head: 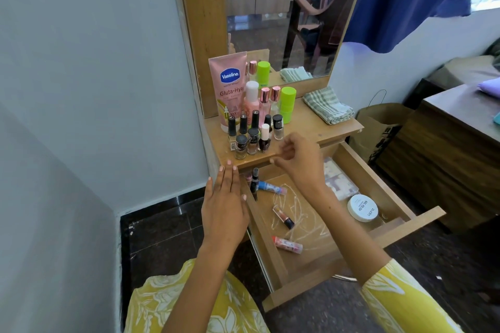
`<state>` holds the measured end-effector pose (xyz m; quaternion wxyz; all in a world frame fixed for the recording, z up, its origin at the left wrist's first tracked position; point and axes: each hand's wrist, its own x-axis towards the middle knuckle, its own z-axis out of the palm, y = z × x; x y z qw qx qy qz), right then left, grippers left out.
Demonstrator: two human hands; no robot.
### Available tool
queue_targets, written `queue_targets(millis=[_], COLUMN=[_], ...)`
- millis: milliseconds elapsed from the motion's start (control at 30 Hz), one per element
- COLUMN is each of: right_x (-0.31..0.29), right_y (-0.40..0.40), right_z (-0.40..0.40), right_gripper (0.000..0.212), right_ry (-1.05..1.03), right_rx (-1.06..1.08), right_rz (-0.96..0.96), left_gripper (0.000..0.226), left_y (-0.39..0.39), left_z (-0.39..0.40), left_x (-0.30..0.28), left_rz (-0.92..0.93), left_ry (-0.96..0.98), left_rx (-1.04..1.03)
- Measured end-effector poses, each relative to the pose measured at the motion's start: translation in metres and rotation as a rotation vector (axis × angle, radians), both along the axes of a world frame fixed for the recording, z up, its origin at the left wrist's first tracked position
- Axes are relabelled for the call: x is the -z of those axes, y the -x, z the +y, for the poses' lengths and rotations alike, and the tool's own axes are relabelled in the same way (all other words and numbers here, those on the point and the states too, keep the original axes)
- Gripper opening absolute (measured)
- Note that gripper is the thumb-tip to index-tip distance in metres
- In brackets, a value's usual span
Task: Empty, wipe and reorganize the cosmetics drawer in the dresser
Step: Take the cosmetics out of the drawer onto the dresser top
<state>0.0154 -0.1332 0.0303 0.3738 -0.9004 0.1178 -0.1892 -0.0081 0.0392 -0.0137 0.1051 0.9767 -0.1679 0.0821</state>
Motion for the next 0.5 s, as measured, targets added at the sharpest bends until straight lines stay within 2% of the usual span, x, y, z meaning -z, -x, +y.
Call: queue_targets(millis=[67,133,233,333,400,433,500], right_x=[0.009,0.025,0.047,0.056,0.054,0.051,0.039], right_y=[0.014,0.028,0.041,0.041,0.039,0.037,0.032], right_z=[-0.009,-0.011,-0.004,0.002,0.002,0.001,-0.006], right_gripper=[0.019,0.013,0.024,0.033,0.029,0.027,0.024], right_ry=[0.161,0.315,0.554,0.729,0.756,0.716,0.495], right_rx=[-0.040,-0.123,-0.220,-0.233,-0.226,-0.220,-0.210], right_rz=[0.153,0.439,0.735,0.763,0.706,0.669,0.566], left_gripper=[0.059,0.060,0.060,0.060,0.060,0.060,0.060], left_y=[-0.001,-0.003,-0.003,-0.002,-0.001,-0.001,-0.001], left_z=[0.000,-0.001,-0.001,-0.001,-0.001,-0.001,0.000], left_x=[0.001,0.001,0.001,0.000,-0.001,-0.001,0.000], left_rz=[0.009,0.017,0.024,0.028,0.036,0.041,0.042], left_ry=[-0.009,-0.023,-0.040,-0.046,-0.044,-0.041,-0.031], left_rx=[-0.001,-0.002,0.000,0.001,-0.003,-0.005,-0.006])
